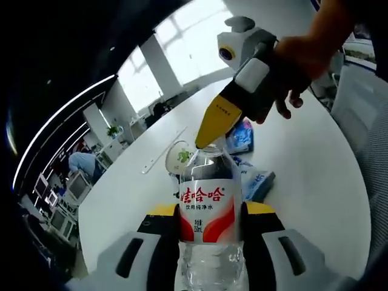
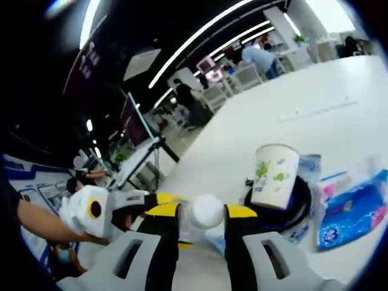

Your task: Arrange the tabletop items into an orderly group along one side of the table until the central work area is clear of visible clutter.

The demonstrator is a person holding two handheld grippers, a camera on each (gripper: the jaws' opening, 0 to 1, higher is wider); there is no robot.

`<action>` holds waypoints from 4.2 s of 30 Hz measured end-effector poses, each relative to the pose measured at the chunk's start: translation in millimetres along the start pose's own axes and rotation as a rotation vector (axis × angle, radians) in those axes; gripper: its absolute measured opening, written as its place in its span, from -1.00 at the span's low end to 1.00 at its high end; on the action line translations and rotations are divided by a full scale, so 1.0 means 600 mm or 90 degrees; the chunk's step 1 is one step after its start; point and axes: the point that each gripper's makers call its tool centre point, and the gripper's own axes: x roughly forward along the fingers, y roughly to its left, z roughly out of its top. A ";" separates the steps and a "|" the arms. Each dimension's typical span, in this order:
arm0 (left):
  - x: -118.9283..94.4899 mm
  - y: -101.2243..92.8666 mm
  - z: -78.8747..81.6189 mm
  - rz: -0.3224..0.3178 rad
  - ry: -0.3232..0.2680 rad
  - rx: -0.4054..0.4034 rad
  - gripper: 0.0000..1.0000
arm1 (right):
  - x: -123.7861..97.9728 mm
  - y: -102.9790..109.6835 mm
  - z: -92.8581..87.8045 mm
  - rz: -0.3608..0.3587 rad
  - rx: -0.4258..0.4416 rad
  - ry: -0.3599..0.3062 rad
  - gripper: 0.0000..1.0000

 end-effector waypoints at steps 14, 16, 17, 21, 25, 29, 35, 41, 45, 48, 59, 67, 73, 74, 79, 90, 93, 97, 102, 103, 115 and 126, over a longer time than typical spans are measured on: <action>-0.018 0.001 0.011 0.029 -0.016 -0.045 -0.22 | -0.008 0.055 0.020 0.014 -0.140 0.014 -0.60; -0.024 0.001 0.014 0.036 -0.021 -0.056 -0.22 | -0.009 0.064 0.023 0.016 -0.152 0.015 -0.60; -0.026 0.001 0.015 0.038 -0.023 -0.062 -0.22 | -0.009 0.068 0.023 0.018 -0.163 0.018 -0.60; -0.031 -0.007 0.013 0.047 -0.025 -0.084 -0.22 | -0.009 0.079 0.018 0.018 -0.209 0.037 -0.60; -0.037 -0.018 0.008 0.061 -0.027 -0.116 -0.23 | -0.009 0.089 0.011 0.015 -0.254 0.055 -0.61; -0.044 -0.028 0.005 0.073 -0.034 -0.153 -0.24 | -0.008 0.102 0.001 0.020 -0.308 0.079 -0.61; -0.055 -0.036 -0.002 0.087 -0.036 -0.179 -0.25 | -0.004 0.120 -0.014 0.032 -0.370 0.104 -0.60; -0.062 -0.047 -0.013 0.092 -0.032 -0.202 -0.26 | 0.000 0.132 -0.029 0.043 -0.435 0.128 -0.60; -0.069 -0.049 -0.015 0.099 -0.035 -0.215 -0.27 | 0.002 0.142 -0.034 0.049 -0.462 0.134 -0.61; -0.072 -0.048 -0.016 0.105 -0.040 -0.224 -0.27 | 0.006 0.148 -0.035 0.053 -0.486 0.138 -0.61; -0.079 -0.046 -0.021 0.120 -0.047 -0.240 -0.25 | 0.011 0.158 -0.038 0.052 -0.516 0.141 -0.60; -0.079 -0.043 -0.022 0.141 -0.052 -0.240 -0.21 | 0.020 0.172 -0.043 0.061 -0.538 0.143 -0.60; -0.075 -0.040 -0.029 0.145 -0.048 -0.252 -0.17 | 0.026 0.186 -0.051 0.077 -0.557 0.135 -0.60; -0.074 -0.040 -0.030 0.144 -0.047 -0.255 -0.16 | 0.027 0.187 -0.051 0.080 -0.559 0.134 -0.60; -0.071 -0.039 -0.034 0.146 -0.047 -0.268 -0.15 | 0.030 0.193 -0.054 0.088 -0.557 0.131 -0.60; -0.070 -0.043 -0.052 0.143 -0.036 -0.286 -0.12 | 0.045 0.220 -0.084 0.126 -0.567 0.133 -0.61; -0.071 -0.041 -0.053 0.146 -0.039 -0.296 -0.12 | 0.046 0.218 -0.080 0.121 -0.552 0.132 -0.61; -0.069 -0.042 -0.053 0.144 -0.043 -0.297 -0.12 | 0.044 0.217 -0.081 0.122 -0.554 0.130 -0.61; -0.063 -0.050 -0.068 0.137 -0.025 -0.305 -0.13 | 0.044 0.218 -0.083 0.119 -0.554 0.134 -0.61; -0.063 -0.050 -0.068 0.137 -0.025 -0.306 -0.13 | 0.043 0.218 -0.083 0.118 -0.554 0.135 -0.61; -0.066 -0.047 -0.072 0.134 -0.014 -0.313 -0.12 | 0.052 0.223 -0.083 0.114 -0.555 0.142 -0.62; -0.069 -0.045 -0.074 0.140 -0.016 -0.330 -0.14 | 0.053 0.226 -0.085 0.128 -0.576 0.151 -0.62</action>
